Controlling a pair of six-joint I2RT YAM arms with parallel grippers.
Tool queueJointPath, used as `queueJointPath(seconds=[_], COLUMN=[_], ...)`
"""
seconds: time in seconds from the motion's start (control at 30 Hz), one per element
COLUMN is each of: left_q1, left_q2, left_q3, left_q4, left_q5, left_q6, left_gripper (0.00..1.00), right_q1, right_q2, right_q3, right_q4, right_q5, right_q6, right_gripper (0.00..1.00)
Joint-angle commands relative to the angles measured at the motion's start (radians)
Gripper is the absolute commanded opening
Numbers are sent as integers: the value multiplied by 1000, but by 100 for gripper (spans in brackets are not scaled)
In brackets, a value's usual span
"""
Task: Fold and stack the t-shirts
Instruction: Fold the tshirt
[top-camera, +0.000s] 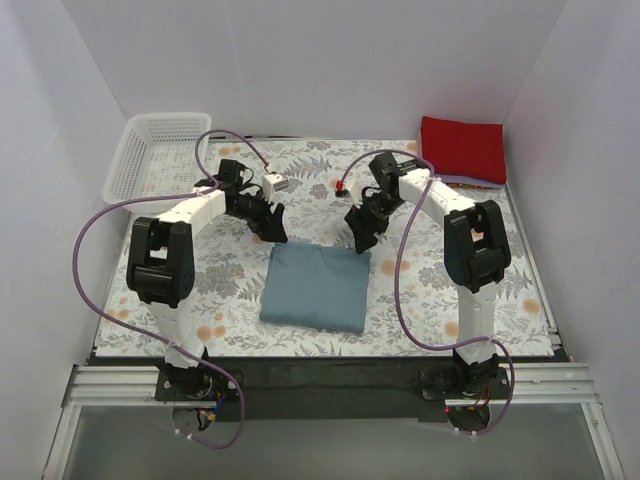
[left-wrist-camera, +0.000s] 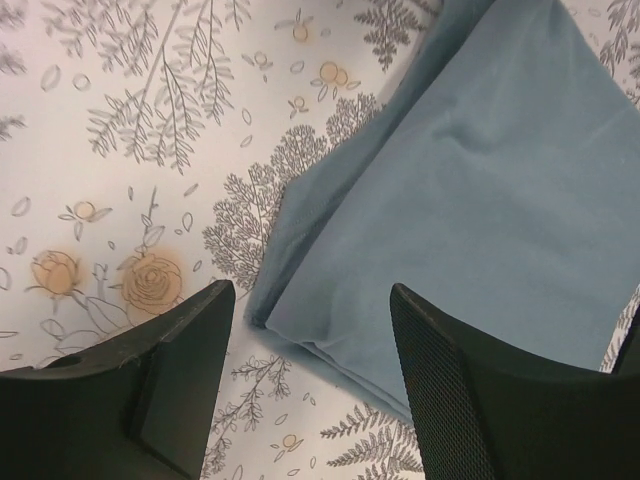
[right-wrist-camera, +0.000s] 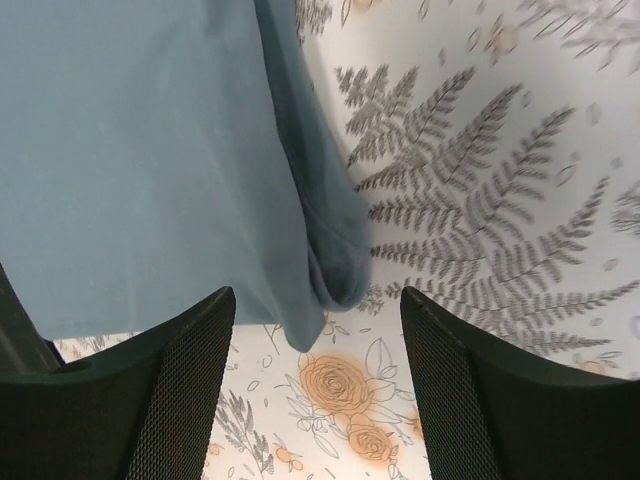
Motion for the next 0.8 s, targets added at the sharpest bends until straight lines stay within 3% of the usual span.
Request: queueJointPath(seconds=[0.0, 0.1, 0.2, 0.3, 0.33, 0.4, 0.43, 0.77], left_q1=[-1, -3, -1, 5, 9, 28, 37, 94], left_q2=[16, 56, 82, 96, 97, 99, 106, 234], left_q3=[53, 67, 70, 70, 72, 84, 99, 197], left_q4=[-79, -99, -118, -126, -123, -122, -117, 15], left_q5=[-6, -7, -15, -5, 2, 15, 19, -63], left_q6=[-5, -5, 4, 13, 11, -2, -11, -133], left_gripper=[63, 63, 59, 35, 20, 6, 0, 0], right_q1=[4, 4, 5, 4, 4, 2, -1, -44], right_q2=[0, 1, 11, 24, 29, 41, 44, 228], right_q3=[-36, -56, -60, -45, -34, -14, 7, 292], right_q4=[-42, -45, -54, -54, -54, -59, -62, -43], right_q5=[31, 21, 15, 18, 21, 28, 31, 162], right_q6=[-54, -64, -71, -72, -71, -60, -57, -17], right_gripper=[74, 72, 65, 39, 21, 4, 1, 1])
